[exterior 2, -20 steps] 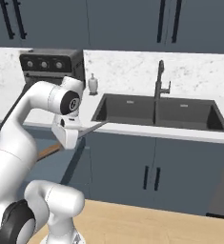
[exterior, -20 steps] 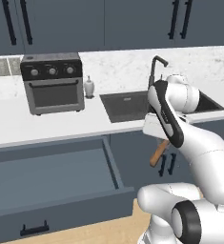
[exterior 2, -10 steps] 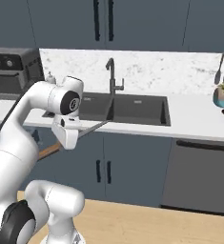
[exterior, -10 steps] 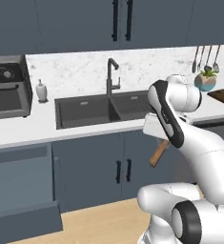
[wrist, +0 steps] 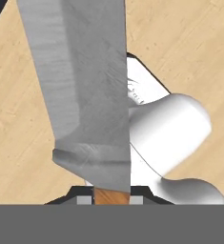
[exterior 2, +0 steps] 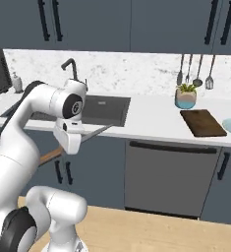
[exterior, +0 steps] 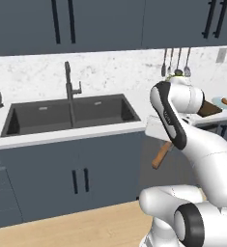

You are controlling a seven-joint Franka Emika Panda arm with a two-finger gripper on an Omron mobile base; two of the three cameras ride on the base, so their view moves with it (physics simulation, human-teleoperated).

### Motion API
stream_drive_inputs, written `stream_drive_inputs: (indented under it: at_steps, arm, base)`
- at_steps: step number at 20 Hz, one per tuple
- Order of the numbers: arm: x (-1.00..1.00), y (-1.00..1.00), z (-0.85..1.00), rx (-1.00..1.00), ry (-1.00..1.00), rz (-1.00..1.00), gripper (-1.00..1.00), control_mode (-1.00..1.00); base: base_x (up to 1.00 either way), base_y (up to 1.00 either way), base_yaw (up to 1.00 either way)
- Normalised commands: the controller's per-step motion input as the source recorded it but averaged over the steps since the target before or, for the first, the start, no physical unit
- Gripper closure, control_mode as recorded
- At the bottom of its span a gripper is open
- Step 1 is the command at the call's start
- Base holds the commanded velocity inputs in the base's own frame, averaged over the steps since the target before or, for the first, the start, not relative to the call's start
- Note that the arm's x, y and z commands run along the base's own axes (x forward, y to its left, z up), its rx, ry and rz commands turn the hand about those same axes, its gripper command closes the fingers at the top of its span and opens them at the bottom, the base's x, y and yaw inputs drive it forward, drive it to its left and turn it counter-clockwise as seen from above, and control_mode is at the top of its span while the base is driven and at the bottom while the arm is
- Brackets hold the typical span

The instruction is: Pick up the knife from the drawer and place it on the cutting board. Then place the meat from the plate to the cutting board.

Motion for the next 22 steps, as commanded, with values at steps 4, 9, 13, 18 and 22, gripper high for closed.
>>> stream_drive_inputs:
  at_steps: [4, 9, 13, 18, 22]
  arm:
    - [0.00, 0.00, 0.00, 0.00, 0.00, 0.00, 1.00, 1.00]
    - [0.00, 0.00, 0.00, 0.00, 0.00, 0.00, 1.00, 1.00]
    - [0.00, 0.00, 0.00, 0.00, 0.00, 0.00, 1.00, 1.00]
    - [0.00, 0.00, 0.00, 0.00, 0.00, 0.00, 1.00, 1.00]
    - [0.00, 0.00, 0.00, 0.00, 0.00, 0.00, 1.00, 1.00]
  base:
    - [0.15, -1.00, 0.08]
    - [0.28, -1.00, 0.11]
    - [0.67, -0.81, 0.20]
    - [0.97, -0.36, 0.20]
    - [0.56, -0.13, 0.26]
